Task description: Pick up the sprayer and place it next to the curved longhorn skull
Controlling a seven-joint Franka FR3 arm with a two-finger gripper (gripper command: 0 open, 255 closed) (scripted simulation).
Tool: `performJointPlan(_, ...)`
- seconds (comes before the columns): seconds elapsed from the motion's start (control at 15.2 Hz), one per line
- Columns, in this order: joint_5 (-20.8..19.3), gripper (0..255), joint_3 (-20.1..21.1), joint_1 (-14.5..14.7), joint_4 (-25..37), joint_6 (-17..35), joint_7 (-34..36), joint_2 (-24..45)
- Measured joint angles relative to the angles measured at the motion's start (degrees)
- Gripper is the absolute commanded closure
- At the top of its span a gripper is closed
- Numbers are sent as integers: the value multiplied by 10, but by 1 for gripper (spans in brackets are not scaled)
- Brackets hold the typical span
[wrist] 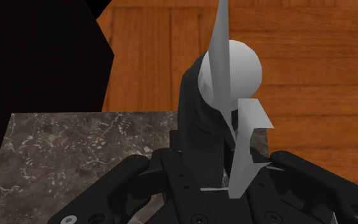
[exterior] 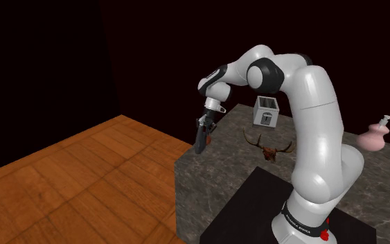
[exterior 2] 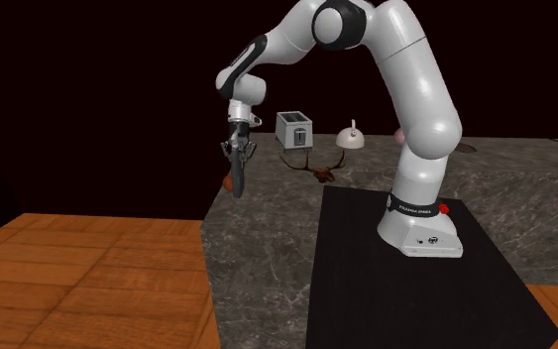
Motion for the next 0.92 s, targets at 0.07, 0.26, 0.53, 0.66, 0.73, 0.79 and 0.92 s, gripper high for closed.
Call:
performJointPlan(0.07,-2,255,-1,0,3,-6,3,-4)
performJointPlan(0.26,-7,255,-3,1,2,-20,10,-21)
performJointPlan(0.53,-13,255,-6,1,8,-41,22,-37)
performJointPlan(0.66,-15,255,-7,1,12,-50,27,-45)
performJointPlan(0.73,-17,255,-7,2,10,-54,29,-51)
performJointPlan(0.79,-18,255,-7,2,14,-58,32,-53)
performJointPlan(0.92,-20,255,-9,1,19,-69,36,-59)
